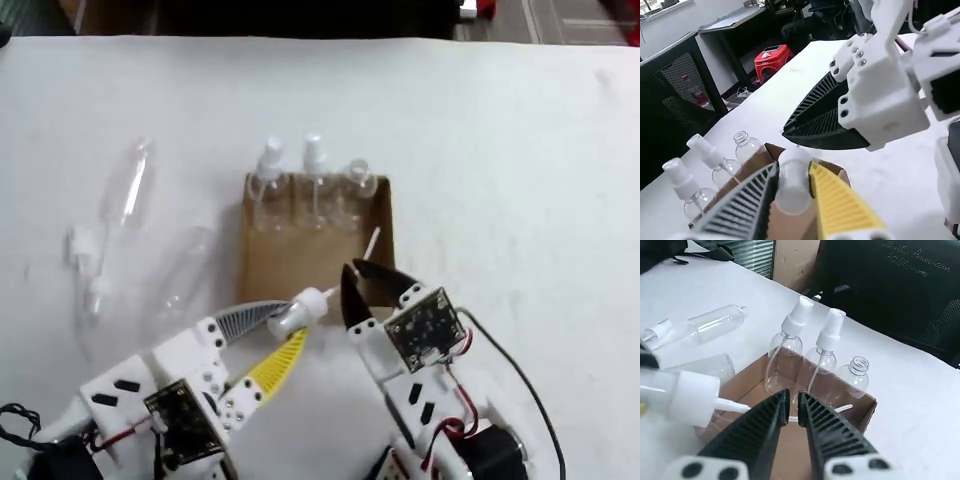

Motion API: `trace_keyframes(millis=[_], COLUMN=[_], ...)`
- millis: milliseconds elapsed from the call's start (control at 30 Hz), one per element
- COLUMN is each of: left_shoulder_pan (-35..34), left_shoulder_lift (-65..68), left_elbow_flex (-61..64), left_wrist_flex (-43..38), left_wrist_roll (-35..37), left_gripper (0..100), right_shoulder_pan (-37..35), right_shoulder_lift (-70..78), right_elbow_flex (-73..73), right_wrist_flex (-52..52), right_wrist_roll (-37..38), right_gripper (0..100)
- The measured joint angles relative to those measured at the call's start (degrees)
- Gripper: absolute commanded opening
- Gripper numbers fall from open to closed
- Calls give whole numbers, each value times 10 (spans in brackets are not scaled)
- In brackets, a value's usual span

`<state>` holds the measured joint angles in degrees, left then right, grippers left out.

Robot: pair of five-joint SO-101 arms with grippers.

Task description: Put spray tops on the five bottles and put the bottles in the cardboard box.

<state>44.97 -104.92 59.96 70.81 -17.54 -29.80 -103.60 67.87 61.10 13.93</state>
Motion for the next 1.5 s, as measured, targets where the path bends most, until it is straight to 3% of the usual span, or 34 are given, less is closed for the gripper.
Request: trace_keyframes(millis=[767,1100,1500], left_shoulder_pan=[0,0,-59], left_shoulder_lift=[0,0,-1], left_elbow_flex=[0,0,0], left_wrist_flex=[1,1,1], left_wrist_roll=[6,64,70], left_gripper=[24,26,24], right_shoulder_pan=[0,-1,13], right_shoulder_lift=[0,0,1], right_elbow_flex=[0,0,-2], right_wrist_flex=[0,0,1], right_wrist_roll=[0,0,1], right_gripper=[16,16,16])
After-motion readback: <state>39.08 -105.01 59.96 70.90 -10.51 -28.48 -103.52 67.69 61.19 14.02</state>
